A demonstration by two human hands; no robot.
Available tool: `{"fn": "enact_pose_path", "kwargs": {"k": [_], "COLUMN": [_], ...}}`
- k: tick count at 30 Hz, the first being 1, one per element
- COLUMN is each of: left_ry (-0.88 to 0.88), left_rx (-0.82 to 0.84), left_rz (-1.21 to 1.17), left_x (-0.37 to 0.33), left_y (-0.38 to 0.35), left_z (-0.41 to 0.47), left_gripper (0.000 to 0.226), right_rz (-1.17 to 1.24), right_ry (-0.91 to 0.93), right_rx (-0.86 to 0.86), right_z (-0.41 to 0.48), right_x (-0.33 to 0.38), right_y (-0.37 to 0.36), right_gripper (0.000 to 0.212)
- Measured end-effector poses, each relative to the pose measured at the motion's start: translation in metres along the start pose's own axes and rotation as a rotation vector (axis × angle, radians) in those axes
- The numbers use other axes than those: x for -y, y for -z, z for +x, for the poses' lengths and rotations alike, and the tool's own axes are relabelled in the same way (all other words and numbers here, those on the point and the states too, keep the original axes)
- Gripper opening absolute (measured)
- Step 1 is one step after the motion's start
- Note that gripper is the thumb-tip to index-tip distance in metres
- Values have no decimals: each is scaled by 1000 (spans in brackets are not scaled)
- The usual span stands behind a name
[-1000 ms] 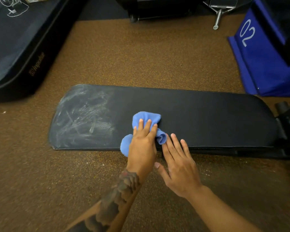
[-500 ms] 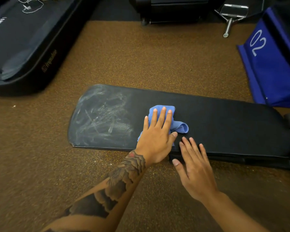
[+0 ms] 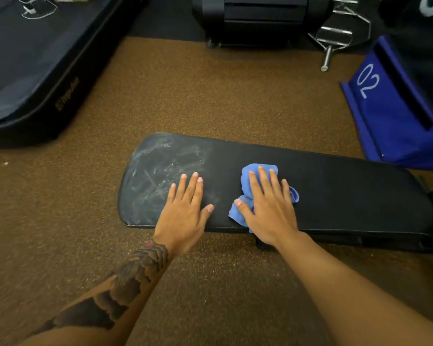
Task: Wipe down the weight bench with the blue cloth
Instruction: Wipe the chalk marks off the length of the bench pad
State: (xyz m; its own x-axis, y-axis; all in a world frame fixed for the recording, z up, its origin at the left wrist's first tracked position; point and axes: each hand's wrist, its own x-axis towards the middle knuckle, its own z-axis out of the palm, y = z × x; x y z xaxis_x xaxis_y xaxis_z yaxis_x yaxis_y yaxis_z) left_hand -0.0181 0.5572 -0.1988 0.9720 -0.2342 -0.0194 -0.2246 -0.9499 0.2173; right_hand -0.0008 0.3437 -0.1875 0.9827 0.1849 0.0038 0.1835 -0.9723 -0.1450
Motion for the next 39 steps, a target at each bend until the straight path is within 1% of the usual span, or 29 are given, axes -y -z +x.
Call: {"fn": "enact_pose_path", "kwargs": {"k": [3,7,11,18,21,24,29,32,34,39], "left_ry": [10,-1,-14,-23,-26,-34,-41,-41,-45,-48], "left_rx": [11,-2,-8,-38,-46,-39,-51,-59,-62,-57], "left_rz": [55,92,145,157,147,132,133,129,131,123], "left_x": [21,32,35,33,34,35,38,38,38,38], "left_y": [-4,-4,-6,-7,-7,-8,-11,-12,-12,-11], "left_z": [-4,-1,2,1,0,1,2,2,1,2], "left_gripper": [72,71,71,67,66,67,66,66,66,66], "right_rz": [-13,-7,-19,48,89,121,164,147,113,64], "right_ry": [-49,-95,-81,-65,-28,11,131,183,213,174], "right_rx": [42,56,14,-86,-121,-176,-188,-189,-196,-186], "right_z": [3,1,1,5,5,4,-6,-21,-32,-39], "right_x": [8,17,19,24,29,38,57,53,44,21], "right_y": [-9,-15,-19,-29,-32,-34,-43,-45,-43,-38], "right_gripper": [76,73,60,43,46,40,39,43,42,42]}}
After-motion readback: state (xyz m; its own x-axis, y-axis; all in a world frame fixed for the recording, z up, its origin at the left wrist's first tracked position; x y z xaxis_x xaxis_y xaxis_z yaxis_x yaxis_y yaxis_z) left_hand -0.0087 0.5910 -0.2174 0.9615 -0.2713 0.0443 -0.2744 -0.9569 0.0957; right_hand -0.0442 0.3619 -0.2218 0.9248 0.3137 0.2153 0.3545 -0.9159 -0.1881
